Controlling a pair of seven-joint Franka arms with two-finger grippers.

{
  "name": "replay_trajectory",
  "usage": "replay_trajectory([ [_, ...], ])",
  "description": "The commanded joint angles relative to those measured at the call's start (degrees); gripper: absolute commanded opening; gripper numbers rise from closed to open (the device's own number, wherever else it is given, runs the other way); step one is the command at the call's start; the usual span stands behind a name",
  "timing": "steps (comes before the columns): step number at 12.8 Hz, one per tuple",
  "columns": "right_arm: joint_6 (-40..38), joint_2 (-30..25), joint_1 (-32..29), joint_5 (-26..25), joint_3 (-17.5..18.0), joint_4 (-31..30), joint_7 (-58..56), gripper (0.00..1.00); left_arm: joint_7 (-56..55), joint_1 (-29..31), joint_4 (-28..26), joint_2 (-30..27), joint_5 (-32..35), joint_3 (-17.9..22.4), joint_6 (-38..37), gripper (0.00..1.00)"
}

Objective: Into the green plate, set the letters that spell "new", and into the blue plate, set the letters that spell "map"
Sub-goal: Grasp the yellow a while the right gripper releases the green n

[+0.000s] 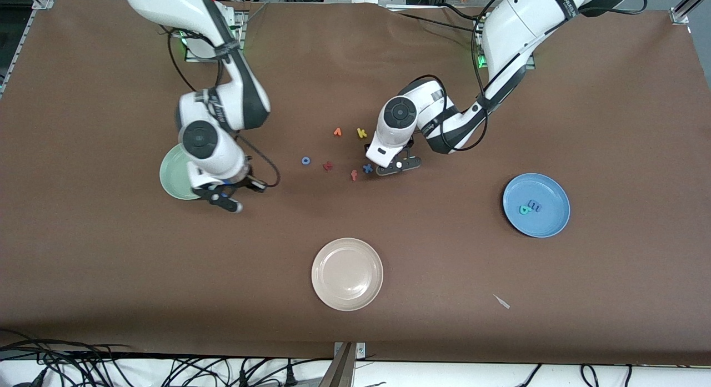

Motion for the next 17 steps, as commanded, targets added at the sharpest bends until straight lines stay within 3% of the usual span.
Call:
replay_trajectory([
  [1,-3.3,-2.5,0.0,1.0,-4.9,-3.4,-11.4,0.1,-0.6,-0.7,1.3,1.3,1.9,0.5,0.5,0.72],
  [3,0.4,-3.5,0.0,1.1,-7.4,-8.7,-16.9,0.1,-0.9,-0.7,2.0,1.8,1.9,0.5,0.5,0.68],
  [6,7.3,-3.8,0.1,3.3,-7.7,-16.4,-17.0,0.12,-1.2,-1.2,2.0,1.8,1.7,0.4,0.4,0.62],
  [7,7.9,-4.2,0.0,3.6,-7.8,-17.4,-17.8,0.37,-1.3,-1.4,2.0,1.8,1.7,0.4,0.5,0.61],
  [8,7.4,-4.2,0.0,3.8,-7.8,-17.2,-17.6,0.98,-1.4,-2.0,2.0,1.8,1.6,0.5,0.4,0.61],
  [11,2.3,-6.1,0.1,3.9,-7.7,-13.2,-17.9,1.0,-2.1,-2.3,2.3,2.2,1.7,0.6,0.4,0.59],
  [15,-16.2,-5.8,-0.8,3.6,-8.4,5.1,-18.3,1.0,-1.4,-2.3,2.4,2.2,1.8,1.2,0.5,0.48],
  [17,-22.0,-6.4,-0.8,2.9,-10.7,12.0,-21.0,1.0,-1.4,-2.9,2.4,2.2,1.9,1.7,0.4,0.45],
])
